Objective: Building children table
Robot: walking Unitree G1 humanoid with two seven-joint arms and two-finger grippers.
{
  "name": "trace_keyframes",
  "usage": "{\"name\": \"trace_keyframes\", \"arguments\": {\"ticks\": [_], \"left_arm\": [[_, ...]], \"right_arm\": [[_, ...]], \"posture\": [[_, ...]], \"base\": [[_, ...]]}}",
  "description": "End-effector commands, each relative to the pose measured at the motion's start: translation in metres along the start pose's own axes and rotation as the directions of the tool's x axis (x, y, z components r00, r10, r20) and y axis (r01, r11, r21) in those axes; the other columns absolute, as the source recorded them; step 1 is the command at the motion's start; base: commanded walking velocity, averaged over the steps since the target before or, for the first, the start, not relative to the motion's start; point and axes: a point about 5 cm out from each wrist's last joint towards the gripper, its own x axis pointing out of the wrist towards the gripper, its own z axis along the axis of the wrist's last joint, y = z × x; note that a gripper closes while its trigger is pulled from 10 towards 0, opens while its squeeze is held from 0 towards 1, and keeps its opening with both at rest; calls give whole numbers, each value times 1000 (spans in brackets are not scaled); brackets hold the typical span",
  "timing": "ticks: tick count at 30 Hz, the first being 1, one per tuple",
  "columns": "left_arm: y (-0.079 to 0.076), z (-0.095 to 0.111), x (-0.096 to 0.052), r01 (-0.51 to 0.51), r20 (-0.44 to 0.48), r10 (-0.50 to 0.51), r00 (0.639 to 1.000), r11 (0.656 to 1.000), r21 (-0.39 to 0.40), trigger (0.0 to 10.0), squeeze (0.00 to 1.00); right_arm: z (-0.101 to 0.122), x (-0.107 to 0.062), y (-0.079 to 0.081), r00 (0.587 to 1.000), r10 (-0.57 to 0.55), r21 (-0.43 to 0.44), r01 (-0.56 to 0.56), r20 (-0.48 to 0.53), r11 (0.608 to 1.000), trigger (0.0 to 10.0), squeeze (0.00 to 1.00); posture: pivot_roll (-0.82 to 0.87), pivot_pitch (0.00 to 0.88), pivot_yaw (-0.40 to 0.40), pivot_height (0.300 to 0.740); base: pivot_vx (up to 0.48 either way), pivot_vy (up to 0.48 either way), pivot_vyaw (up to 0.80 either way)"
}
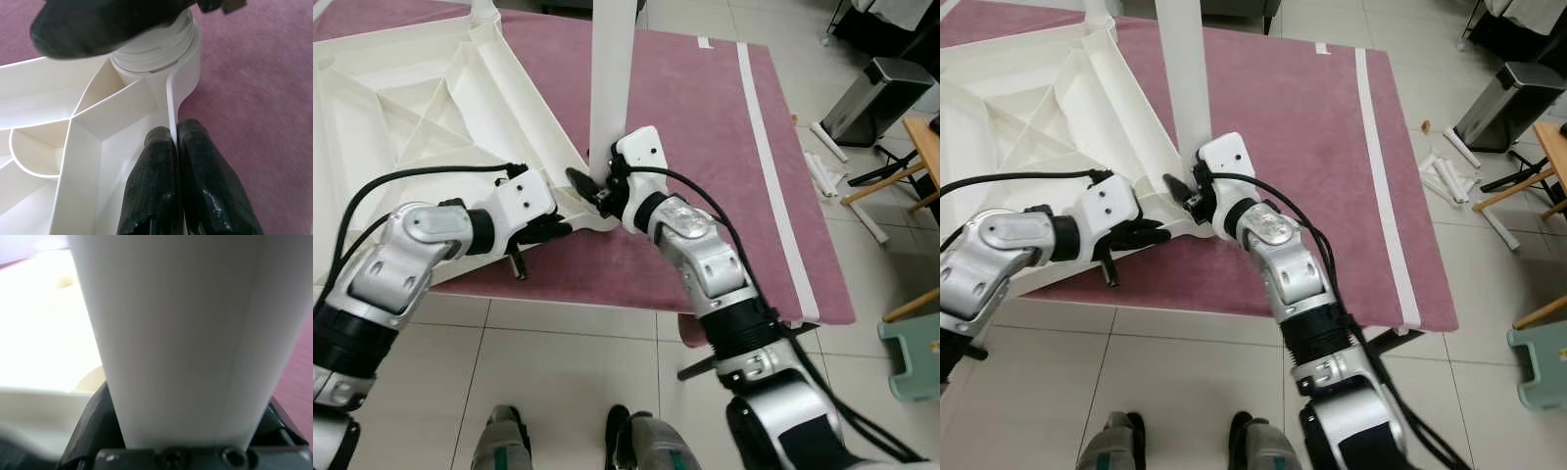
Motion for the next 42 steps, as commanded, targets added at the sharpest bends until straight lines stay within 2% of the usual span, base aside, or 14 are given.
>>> {"name": "trace_keyframes", "arguments": {"ticks": [1,5,6,7,8,13,14,18,19,31,33,34,36,42], "left_arm": [[-11,38,14,85,168,-109,980,986,141,0,0],[-8,40,17,81,174,-105,979,987,139,0,0],[-7,40,16,81,172,-105,979,987,142,0,0],[-7,40,16,81,172,-105,979,987,142,0,0],[-7,39,14,81,170,-106,980,986,145,0,0],[-8,37,9,84,164,-109,981,985,149,0,0],[-10,35,6,92,159,-117,980,984,154,0,0],[-18,32,-4,131,142,-157,977,975,179,0,0],[-25,30,-11,164,128,-191,973,967,197,0,0],[-59,24,-43,306,73,-330,941,923,233,0,0],[-62,24,-46,315,67,-338,939,920,232,0,0],[-63,23,-48,317,64,-339,939,920,229,0,0],[-63,23,-48,312,66,-334,940,923,226,0,0],[-58,27,-43,276,86,-300,950,935,222,0,0]], "right_arm": [[-37,-2,-2,966,-150,5,154,-209,988,0,0],[-36,-2,11,963,-173,29,183,-209,983,0,0],[-34,-1,14,969,-151,35,161,-197,986,4863,0],[-34,-1,14,969,-151,35,161,-197,986,4863,0],[-32,0,14,972,-145,33,154,-183,988,10000,0],[-25,2,11,986,-105,15,108,-131,994,10000,275],[-20,3,9,992,-75,18,78,-99,997,10000,1000],[-3,2,9,995,95,26,-95,-9,995,10000,839],[5,-2,8,976,215,7,-216,38,976,10000,0],[21,-42,-14,705,708,-144,-698,31,702,10000,0],[22,-45,-18,659,752,-152,-742,17,653,7451,0],[24,-47,-21,627,779,-151,-769,7,621,2196,0],[24,-47,-23,606,795,-141,-787,2,600,0,0],[12,-40,-20,658,752,-120,-750,-43,650,0,0]], "posture": [[169,204,-48,740],[168,204,-47,740],[170,205,-48,740],[170,205,-48,740],[172,206,-51,740],[173,208,-55,740],[172,210,-57,740],[173,211,-58,740],[173,214,-57,740],[191,221,-71,740],[192,221,-71,740],[193,221,-73,740],[192,221,-72,740],[189,223,-68,740]], "base": [[0,0,0],[0,0,0],[0,0,0],[0,0,0],[0,0,0],[0,0,0],[0,0,0],[0,0,0],[0,0,0],[0,0,0],[0,0,0],[0,0,0],[0,0,0],[0,0,0]]}}
